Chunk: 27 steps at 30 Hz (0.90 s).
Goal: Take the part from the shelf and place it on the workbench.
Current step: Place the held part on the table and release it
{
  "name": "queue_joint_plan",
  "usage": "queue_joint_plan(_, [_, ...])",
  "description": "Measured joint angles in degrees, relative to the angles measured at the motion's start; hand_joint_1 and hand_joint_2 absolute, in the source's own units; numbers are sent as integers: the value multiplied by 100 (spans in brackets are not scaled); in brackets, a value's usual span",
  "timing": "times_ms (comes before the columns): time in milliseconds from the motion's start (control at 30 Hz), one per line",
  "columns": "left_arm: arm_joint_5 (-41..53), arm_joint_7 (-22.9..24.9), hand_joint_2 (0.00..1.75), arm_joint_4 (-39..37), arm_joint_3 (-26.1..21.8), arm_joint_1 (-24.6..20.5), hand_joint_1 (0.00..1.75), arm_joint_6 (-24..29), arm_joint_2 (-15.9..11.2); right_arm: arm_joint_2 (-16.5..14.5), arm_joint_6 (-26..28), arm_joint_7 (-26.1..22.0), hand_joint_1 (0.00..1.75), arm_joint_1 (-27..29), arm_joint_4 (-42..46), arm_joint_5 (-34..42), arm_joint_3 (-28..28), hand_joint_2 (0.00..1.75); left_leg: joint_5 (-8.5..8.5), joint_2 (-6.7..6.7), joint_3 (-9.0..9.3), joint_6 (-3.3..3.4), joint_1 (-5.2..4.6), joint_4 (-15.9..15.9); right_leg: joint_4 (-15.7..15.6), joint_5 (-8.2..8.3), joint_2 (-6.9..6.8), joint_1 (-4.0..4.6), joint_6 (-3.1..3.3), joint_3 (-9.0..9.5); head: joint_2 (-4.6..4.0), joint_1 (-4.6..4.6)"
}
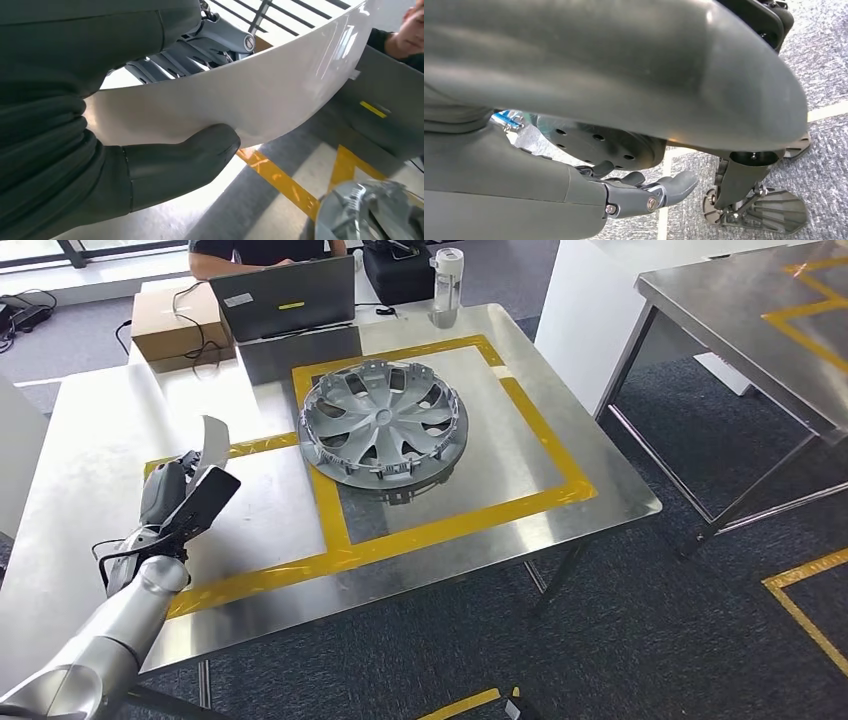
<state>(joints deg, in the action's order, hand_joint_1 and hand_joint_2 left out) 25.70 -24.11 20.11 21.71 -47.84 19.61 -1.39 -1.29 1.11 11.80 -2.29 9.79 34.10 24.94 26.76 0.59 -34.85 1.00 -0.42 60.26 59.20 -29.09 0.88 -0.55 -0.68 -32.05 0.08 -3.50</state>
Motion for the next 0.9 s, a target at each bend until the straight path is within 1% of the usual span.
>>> queue_joint_plan(133, [144,-133,175,-15,222,-11,175,-49,265,0,-8,0,0,-5,0,-9,1,0,0,3,1,0,0,-1,0,-1,-4,0,0,3,1,0])
queue_joint_plan(267, [198,-177,175,-13,395,13,0,-88,440,0,-13,0,0,-5,0,-25,10,0,0,1,2,0,-1,-2,-2,-1,-3,0,0,4,0,0])
queue_joint_plan(333, [221,-145,175,-11,465,53,0,-115,476,0,-13,0,0,-5,0,-24,23,0,0,1,4,-1,-1,-5,-2,-1,-4,0,0,4,0,0])
queue_joint_plan(467, [215,3,0,-18,559,94,0,-267,493,0,-5,0,0,-4,0,17,44,0,-1,1,7,-2,0,-10,-2,-1,-4,1,1,5,1,0])
queue_joint_plan(633, [307,406,0,-48,644,88,0,-390,494,0,0,0,0,-1,0,77,44,0,-3,1,11,-6,0,-15,-2,-2,-4,2,2,5,0,0])
queue_joint_plan(733, [248,446,0,-37,666,88,0,-277,489,0,1,0,0,0,0,104,44,0,-4,2,11,-7,0,-17,-2,-2,-4,2,3,6,1,0])
queue_joint_plan(800, [185,357,0,6,666,87,0,8,476,0,3,0,0,2,0,136,44,0,-3,2,11,-7,0,-16,-3,-2,-4,1,3,6,1,0])
queue_joint_plan(900, [138,55,0,241,666,67,0,650,421,-7,19,0,0,7,0,198,44,0,-25,7,17,39,-15,-32,-50,36,-2,-22,-57,23,1,3])
